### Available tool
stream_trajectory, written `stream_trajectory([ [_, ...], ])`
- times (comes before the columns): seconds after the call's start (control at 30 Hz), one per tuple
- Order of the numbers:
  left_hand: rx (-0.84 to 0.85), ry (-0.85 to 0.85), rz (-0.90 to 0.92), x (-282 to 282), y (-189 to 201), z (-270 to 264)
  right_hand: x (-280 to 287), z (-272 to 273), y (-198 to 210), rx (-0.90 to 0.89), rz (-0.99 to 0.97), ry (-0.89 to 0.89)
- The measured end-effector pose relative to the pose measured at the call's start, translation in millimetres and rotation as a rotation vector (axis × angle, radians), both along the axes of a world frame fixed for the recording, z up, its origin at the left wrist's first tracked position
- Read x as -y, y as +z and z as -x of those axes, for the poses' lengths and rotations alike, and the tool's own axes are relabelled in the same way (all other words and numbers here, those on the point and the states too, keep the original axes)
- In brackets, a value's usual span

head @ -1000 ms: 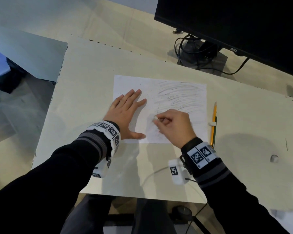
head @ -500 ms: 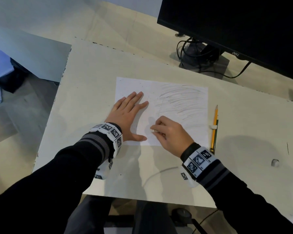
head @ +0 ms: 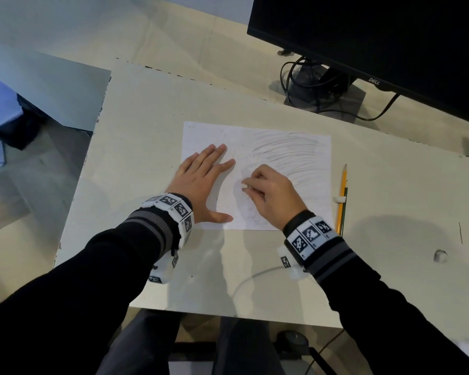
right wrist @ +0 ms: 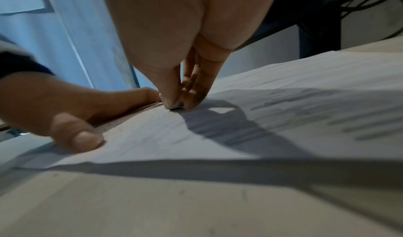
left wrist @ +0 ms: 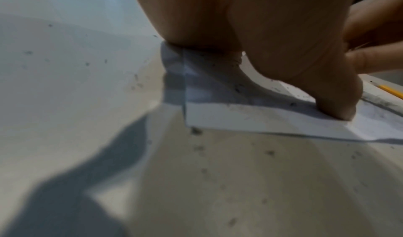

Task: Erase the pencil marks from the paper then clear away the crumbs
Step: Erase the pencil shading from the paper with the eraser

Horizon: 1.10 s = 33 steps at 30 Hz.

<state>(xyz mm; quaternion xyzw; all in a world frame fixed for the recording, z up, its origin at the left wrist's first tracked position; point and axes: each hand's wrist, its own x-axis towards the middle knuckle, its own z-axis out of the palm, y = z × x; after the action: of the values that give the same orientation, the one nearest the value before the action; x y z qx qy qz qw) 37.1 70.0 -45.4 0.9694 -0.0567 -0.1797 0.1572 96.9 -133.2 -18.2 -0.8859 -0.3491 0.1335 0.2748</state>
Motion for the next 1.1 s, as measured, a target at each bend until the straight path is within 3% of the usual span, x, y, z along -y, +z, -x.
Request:
stream_trajectory([
  [0.23, 0.006, 0.001, 0.007, -0.5, 1.2, 0.6, 15.7, 17.6, 0.9, -0.02, 0.045, 0.114],
  [0.37, 0.005, 0.006, 0.012, -0.7, 0.8, 1.0, 4.7, -3.9, -1.5, 0.034, 0.006, 0.008],
  [0.57, -0.004, 0.001, 0.0, -0.3, 0.9, 0.1, 18.6, 12.4, -1.0, -0.073, 0.017, 0.058],
  [0.73, 0.0, 0.004, 0.002, -0.6, 1.6, 0.2, 7.2, -5.0, -7.6, -0.003, -0.045, -0.078],
  [0.9, -0.007, -0.008, -0.004, 0.2, 1.6, 0.1, 15.5, 10.0, -0.5, -0.048, 0.005, 0.041],
  [1.1, -0.007, -0.008, -0.005, -0.3, 2.0, -0.3, -5.3, -10.9, -0.1, 0.038, 0.047, -0.002],
])
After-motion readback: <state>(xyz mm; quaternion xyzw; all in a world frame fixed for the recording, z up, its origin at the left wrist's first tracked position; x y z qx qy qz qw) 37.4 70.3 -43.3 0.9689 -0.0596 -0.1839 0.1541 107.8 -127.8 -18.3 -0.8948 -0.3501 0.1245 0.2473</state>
